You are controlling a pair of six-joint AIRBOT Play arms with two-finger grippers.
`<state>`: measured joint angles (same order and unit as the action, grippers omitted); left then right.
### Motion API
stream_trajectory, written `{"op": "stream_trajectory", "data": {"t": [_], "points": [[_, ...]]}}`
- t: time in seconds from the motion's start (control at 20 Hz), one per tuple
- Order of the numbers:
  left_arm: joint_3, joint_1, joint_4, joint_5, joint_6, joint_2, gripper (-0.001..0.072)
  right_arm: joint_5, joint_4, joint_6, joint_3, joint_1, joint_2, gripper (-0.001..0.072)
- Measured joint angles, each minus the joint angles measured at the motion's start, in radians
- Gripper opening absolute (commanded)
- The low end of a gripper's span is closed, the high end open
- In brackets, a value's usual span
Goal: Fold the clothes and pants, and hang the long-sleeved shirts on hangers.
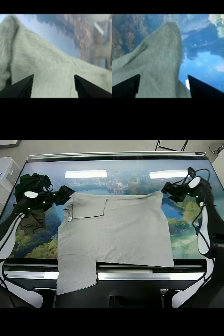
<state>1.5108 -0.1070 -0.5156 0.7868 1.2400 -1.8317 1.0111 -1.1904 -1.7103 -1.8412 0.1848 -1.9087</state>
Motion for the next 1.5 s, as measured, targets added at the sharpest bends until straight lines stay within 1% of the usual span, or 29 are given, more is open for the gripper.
{"op": "stream_trajectory", "data": {"t": [0.05, 0.1, 0.15, 0.25, 0.3, 0.4, 0.5, 0.55, 0.6, 0.65, 0.8, 0.9, 0.95, 1.0, 1.05, 1.1, 1.2, 1.25, 1.3, 1.5], "points": [[0.018, -0.034, -0.032, 0.094, 0.014, 0.008, 0.0575, 0.092, -0.013, 0.022, -0.013, 0.028, 0.019, 0.067], [0.033, -0.073, -0.087, 0.211, 0.045, 0.02, 0.0555, 0.198, -0.031, 0.04, -0.021, 0.063, 0.038, 0.0649], [0.039, -0.107, -0.163, 0.322, 0.084, 0.035, 0.0526, 0.298, -0.049, 0.054, -0.021, 0.097, 0.056, 0.0634], [0.012, -0.17, -0.352, 0.528, 0.138, 0.089, 0.0526, 0.482, -0.076, 0.072, 0.026, 0.161, 0.105, 0.0634], [-0.029, -0.195, -0.429, 0.595, 0.15, 0.123, 0.0526, 0.548, -0.084, 0.083, 0.081, 0.183, 0.143, 0.0634], [-0.169, -0.24, -0.521, 0.671, 0.135, 0.211, 0.0526, 0.601, -0.1, 0.101, 0.237, 0.208, 0.243, 0.0634], [-0.352, -0.277, -0.549, 0.679, 0.09, 0.299, 0.0519, 0.595, -0.108, 0.117, 0.421, 0.222, 0.352, 0.0634], [-0.447, -0.292, -0.544, 0.674, 0.055, 0.34, 0.0496, 0.586, -0.106, 0.134, 0.503, 0.225, 0.401, 0.0634], [-0.526, -0.302, -0.534, 0.663, 0.021, 0.367, 0.0454, 0.583, -0.104, 0.151, 0.582, 0.228, 0.449, 0.0634], [-0.599, -0.31, -0.528, 0.652, -0.016, 0.389, 0.0451, 0.581, -0.106, 0.167, 0.648, 0.23, 0.491, 0.0634], [-0.734, -0.322, -0.506, 0.612, -0.098, 0.422, 0.0451, 0.586, -0.108, 0.2, 0.763, 0.233, 0.58, 0.0634], [-0.779, -0.324, -0.487, 0.59, -0.132, 0.431, 0.045, 0.597, -0.108, 0.211, 0.798, 0.234, 0.618, 0.0633], [-0.794, -0.324, -0.473, 0.579, -0.145, 0.435, 0.0438, 0.6, -0.111, 0.216, 0.808, 0.234, 0.633, 0.0633], [-0.805, -0.321, -0.464, 0.564, -0.154, 0.436, 0.0387, 0.605, -0.113, 0.218, 0.816, 0.234, 0.644, 0.0633], [-0.815, -0.316, -0.454, 0.549, -0.161, 0.438, 0.0384, 0.605, -0.113, 0.219, 0.821, 0.234, 0.652, 0.0633], [-0.825, -0.308, -0.443, 0.537, -0.167, 0.439, 0.0359, 0.609, -0.114, 0.222, 0.825, 0.234, 0.658, 0.0633], [-0.843, -0.287, -0.43, 0.506, -0.176, 0.44, 0.0148, 0.613, -0.117, 0.223, 0.832, 0.234, 0.666, 0.0633], [-0.849, -0.278, -0.431, 0.489, -0.18, 0.44, 0.0076, 0.62, -0.127, 0.226, 0.838, 0.234, 0.669, 0.0632], [-0.853, -0.271, -0.429, 0.483, -0.183, 0.441, 0.0035, 0.62, -0.14, 0.226, 0.847, 0.234, 0.67, 0.0631], [-0.86, -0.258, -0.42, 0.48, -0.187, 0.442, 0.0035, 0.612, -0.214, 0.225, 0.946, 0.234, 0.673, 0.0635]]}}
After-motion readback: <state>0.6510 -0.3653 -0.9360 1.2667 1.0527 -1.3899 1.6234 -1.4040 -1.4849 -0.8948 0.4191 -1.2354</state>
